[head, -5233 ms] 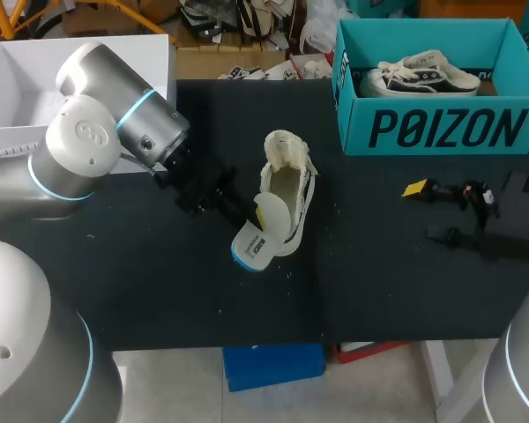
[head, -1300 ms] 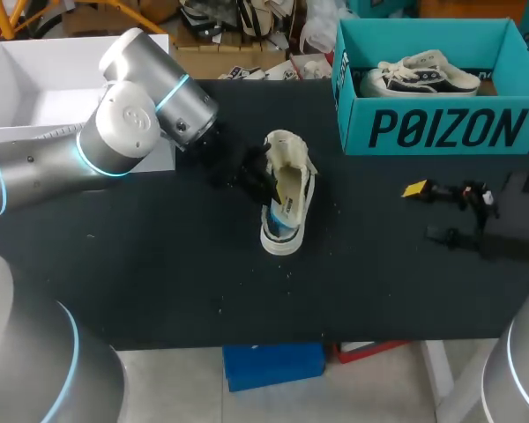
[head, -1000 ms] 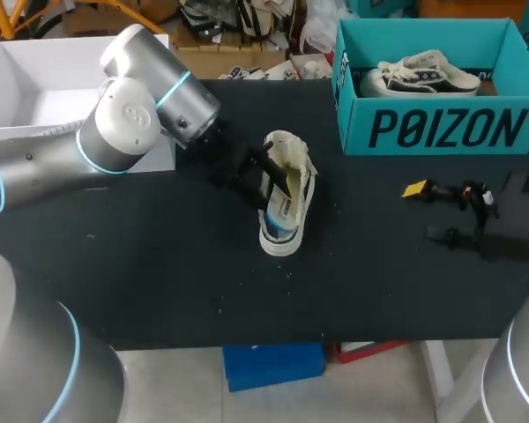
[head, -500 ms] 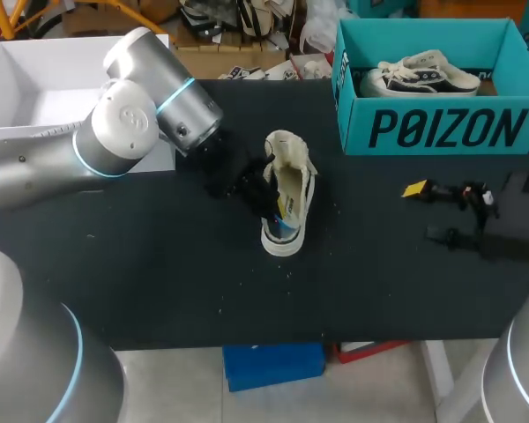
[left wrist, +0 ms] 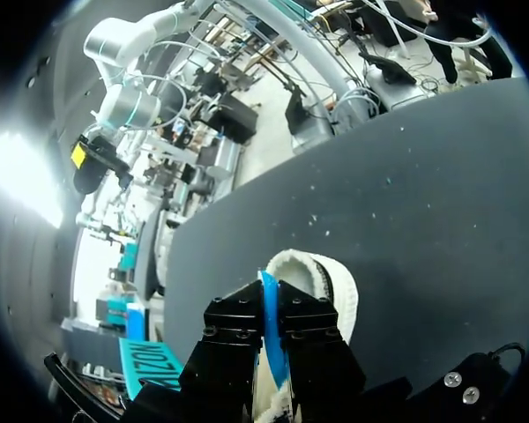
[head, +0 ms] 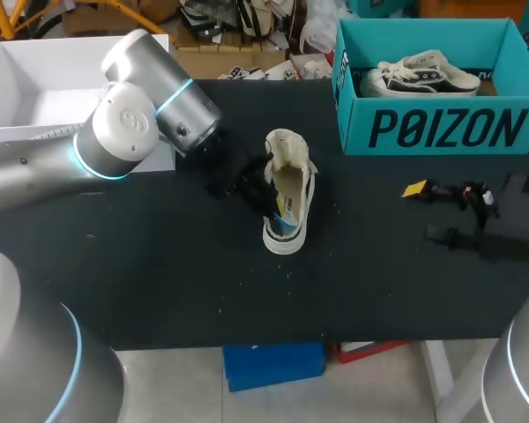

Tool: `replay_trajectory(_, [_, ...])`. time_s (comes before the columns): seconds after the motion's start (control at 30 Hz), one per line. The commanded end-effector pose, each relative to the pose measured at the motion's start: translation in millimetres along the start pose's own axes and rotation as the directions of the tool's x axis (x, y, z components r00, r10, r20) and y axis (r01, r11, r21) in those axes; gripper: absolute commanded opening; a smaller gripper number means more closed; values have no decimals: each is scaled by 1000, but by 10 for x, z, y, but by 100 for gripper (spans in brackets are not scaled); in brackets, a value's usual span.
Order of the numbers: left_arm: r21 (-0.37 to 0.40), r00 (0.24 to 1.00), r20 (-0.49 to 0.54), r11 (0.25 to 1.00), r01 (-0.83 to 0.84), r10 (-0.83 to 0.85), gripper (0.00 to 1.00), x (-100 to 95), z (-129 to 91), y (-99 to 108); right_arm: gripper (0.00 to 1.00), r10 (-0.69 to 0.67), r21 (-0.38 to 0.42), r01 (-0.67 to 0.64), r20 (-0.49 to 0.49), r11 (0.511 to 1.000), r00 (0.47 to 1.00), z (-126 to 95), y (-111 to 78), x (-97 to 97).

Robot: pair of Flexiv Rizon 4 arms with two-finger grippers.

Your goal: Take the shoe out of the shoebox, open the shoe tongue, remove and reinsert the insole, then place the shoe into the shoebox

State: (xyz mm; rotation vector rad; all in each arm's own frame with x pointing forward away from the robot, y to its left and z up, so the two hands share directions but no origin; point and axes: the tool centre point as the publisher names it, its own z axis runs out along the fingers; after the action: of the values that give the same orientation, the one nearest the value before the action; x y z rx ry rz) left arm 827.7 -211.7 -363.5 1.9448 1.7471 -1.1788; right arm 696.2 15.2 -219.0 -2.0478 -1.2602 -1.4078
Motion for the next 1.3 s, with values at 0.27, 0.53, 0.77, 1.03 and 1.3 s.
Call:
replay_trajectory(0.27, [14,1000,15,1000,4,-4,67,-76,15,-45,100,1,1,-1,2,1000,1000,10,7,6])
replay_trajectory(0.53, [1,999,46,1000,-29,29,100,-220,-231,-217,100,1,1,-1,2,1000,1000,10,7,6])
replay_trajectory(0.77, [-76,998,-8,995,-67,66,81,-286,-419,-234,100,1,1,-1,2,1000,1000,10,7,6])
replay_trajectory(1.03, [-166,967,-237,976,-140,99,0,-114,-320,-215,100,1,1,-1,2,1000,1000,10,7,6])
replay_trajectory(1.3, [-182,925,-367,968,-171,94,0,33,-235,-202,100,1,1,-1,2,1000,1000,10,7,6])
